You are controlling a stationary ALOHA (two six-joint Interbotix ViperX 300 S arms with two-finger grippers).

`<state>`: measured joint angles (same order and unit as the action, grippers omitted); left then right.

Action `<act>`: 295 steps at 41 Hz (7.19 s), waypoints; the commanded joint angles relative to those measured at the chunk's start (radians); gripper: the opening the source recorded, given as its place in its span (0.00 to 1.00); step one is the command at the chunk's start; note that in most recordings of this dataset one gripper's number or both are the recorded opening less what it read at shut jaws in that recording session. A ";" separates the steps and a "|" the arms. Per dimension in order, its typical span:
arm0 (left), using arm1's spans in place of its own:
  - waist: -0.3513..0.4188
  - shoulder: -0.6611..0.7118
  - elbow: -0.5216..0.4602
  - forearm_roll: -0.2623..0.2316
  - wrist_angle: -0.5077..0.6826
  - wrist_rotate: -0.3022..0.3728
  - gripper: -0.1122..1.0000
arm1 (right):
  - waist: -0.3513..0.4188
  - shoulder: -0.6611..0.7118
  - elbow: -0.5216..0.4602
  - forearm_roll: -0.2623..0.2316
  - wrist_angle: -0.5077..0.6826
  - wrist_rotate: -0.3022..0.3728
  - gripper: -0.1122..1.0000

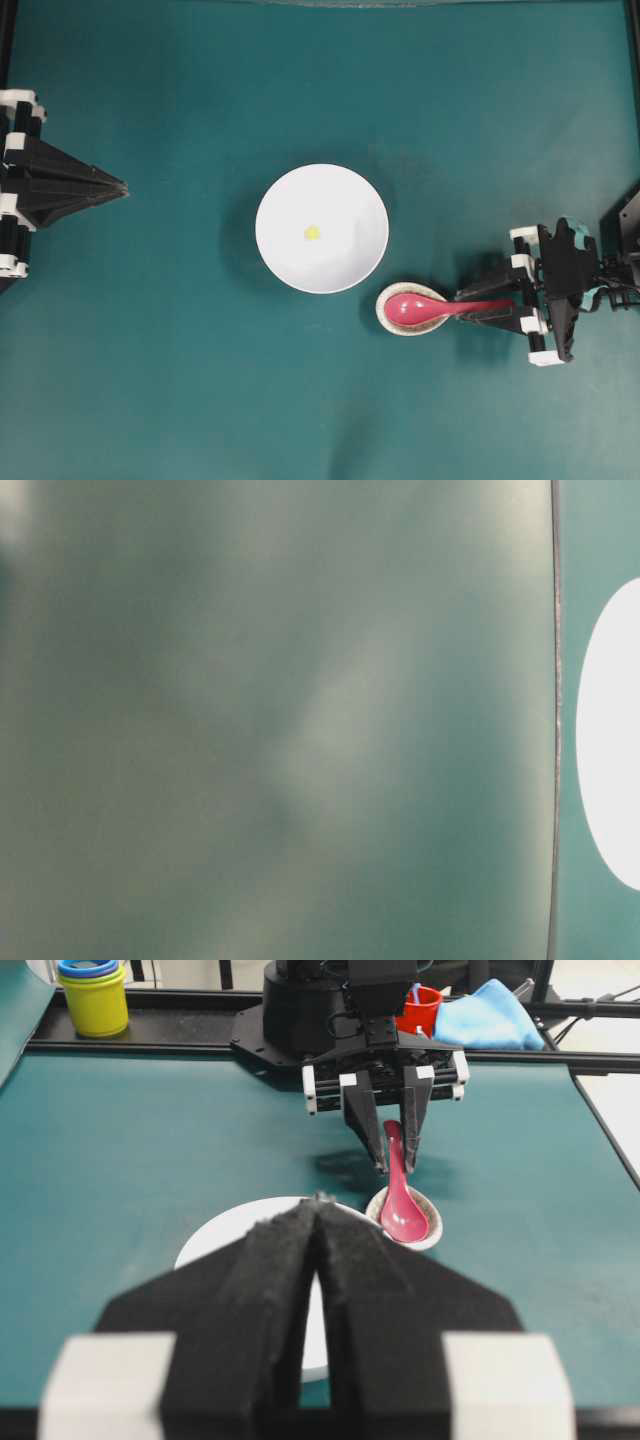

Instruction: Scoop the yellow hexagonal prism block from the bowl with a spoon using the right arm.

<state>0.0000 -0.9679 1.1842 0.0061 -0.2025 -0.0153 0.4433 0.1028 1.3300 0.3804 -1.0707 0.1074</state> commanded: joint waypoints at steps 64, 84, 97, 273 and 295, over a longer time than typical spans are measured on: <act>0.000 0.005 -0.028 0.003 -0.003 0.000 0.11 | -0.137 -0.454 -0.147 0.002 0.506 -0.301 0.35; 0.000 0.005 -0.028 0.003 -0.003 0.000 0.11 | -0.138 -0.460 -0.149 0.002 0.549 -0.299 0.35; 0.002 0.005 -0.028 0.003 -0.003 0.000 0.11 | -0.138 -0.423 -0.167 0.002 0.598 -0.291 0.35; 0.002 0.005 -0.028 0.005 0.008 -0.002 0.11 | 0.057 -0.011 -0.015 0.121 0.029 0.031 0.60; 0.000 0.005 -0.028 0.003 0.008 -0.002 0.11 | 0.063 0.006 -0.021 0.109 0.015 0.014 0.60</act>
<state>0.0000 -0.9695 1.1842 0.0077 -0.1902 -0.0169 0.5016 0.1181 1.3146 0.4924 -1.0416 0.1273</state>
